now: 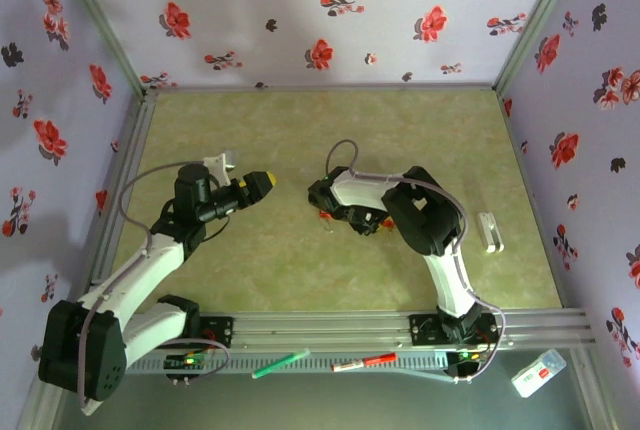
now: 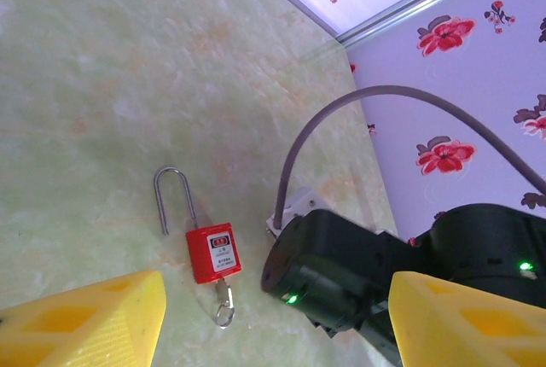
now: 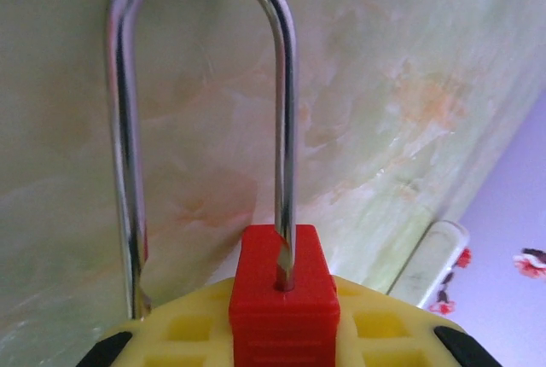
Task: Unlock with the key
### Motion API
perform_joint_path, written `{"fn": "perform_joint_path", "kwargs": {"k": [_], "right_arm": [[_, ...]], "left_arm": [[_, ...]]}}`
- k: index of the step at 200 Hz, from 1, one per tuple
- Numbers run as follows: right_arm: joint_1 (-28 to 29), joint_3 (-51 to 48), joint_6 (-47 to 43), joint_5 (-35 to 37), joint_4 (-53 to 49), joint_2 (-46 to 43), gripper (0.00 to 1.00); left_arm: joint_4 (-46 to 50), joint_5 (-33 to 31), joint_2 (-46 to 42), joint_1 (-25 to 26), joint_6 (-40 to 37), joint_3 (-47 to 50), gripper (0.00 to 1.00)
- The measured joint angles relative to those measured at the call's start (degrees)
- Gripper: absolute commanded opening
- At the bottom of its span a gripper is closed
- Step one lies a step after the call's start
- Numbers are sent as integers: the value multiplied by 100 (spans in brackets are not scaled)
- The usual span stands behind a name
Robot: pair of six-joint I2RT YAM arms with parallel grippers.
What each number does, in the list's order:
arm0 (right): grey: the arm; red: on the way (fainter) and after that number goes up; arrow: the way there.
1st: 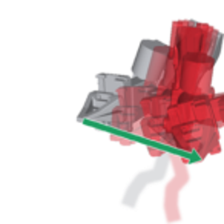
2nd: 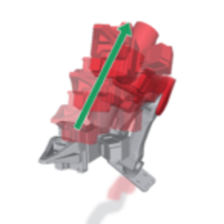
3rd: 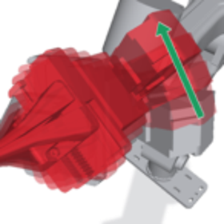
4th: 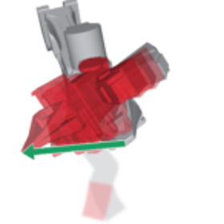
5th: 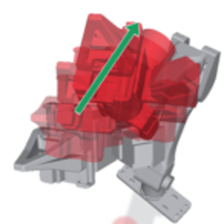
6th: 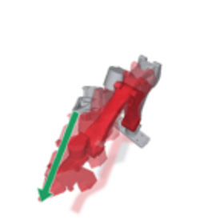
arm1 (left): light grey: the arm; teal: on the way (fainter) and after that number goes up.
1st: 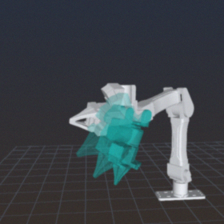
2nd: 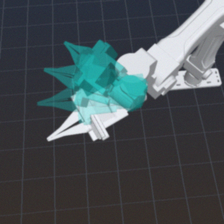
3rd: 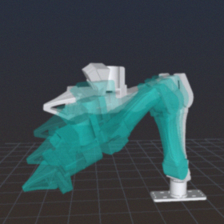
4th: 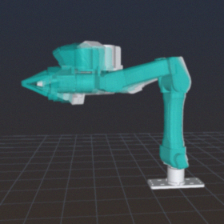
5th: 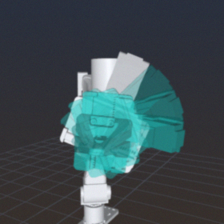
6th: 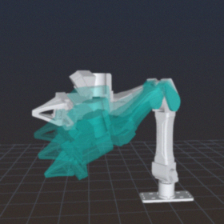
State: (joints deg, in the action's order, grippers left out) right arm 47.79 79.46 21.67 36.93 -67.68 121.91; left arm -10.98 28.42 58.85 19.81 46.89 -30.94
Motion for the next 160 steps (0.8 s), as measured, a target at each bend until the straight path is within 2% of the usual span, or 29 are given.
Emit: {"fn": "perform_joint_path", "kwargs": {"k": [39,81,129,160], "right_arm": [[129,0,286,55,9,63,41],[125,-153,544,-118,166,-162,49],[177,-293,761,-894,660,-1038,61],[116,-586,925,-1285,905,-1799,73]], "left_arm": [[101,-15,-48,0,-70,0,70],[258,-42,-131,0,-85,0,70],[337,-42,-192,0,-103,0,70],[415,-42,-236,0,-107,-7,70]]}}
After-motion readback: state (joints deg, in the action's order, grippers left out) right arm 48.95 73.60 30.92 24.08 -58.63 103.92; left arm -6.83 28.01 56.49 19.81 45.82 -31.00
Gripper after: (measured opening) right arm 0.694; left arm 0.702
